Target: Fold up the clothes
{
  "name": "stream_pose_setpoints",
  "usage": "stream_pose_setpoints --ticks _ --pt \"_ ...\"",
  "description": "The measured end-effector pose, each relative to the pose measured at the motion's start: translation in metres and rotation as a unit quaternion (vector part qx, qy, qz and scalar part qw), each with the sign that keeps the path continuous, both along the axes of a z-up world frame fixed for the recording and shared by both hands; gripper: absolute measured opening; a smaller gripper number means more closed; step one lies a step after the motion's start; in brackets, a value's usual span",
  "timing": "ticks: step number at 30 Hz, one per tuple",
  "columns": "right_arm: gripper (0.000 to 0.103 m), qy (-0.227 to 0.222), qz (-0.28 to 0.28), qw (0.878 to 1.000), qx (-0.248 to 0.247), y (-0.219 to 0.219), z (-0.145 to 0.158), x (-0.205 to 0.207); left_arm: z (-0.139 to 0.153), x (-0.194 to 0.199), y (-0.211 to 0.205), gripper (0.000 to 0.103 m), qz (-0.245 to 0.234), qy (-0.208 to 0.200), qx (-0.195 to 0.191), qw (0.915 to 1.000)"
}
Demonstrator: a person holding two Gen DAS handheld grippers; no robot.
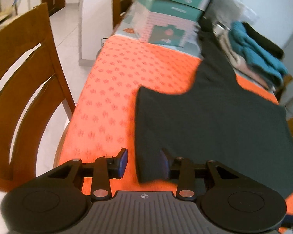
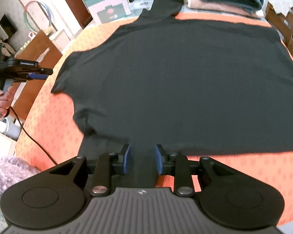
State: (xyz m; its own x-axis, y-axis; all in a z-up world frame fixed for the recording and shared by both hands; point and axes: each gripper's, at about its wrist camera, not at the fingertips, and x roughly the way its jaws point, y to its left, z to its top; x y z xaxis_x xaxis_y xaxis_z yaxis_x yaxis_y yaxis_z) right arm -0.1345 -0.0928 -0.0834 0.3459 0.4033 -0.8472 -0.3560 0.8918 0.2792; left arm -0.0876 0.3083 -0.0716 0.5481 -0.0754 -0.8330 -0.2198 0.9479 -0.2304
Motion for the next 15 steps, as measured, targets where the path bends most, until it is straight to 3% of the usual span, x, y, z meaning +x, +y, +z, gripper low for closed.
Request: stream_pose_setpoints --ticks 6,15 --pt "0.031 0.021 0.021 1.000 -0.004 -0.014 -0.010 -0.020 0.009 -0.058 -0.037 0.044 -0.030 -0.003 -0.016 0.9994" --pt "0.035 0.026 0.057 0.998 0.000 -0.026 -0.027 -0.056 -0.009 -0.122 -0.117 0.047 -0.078 0.026 -0.062 0.9947"
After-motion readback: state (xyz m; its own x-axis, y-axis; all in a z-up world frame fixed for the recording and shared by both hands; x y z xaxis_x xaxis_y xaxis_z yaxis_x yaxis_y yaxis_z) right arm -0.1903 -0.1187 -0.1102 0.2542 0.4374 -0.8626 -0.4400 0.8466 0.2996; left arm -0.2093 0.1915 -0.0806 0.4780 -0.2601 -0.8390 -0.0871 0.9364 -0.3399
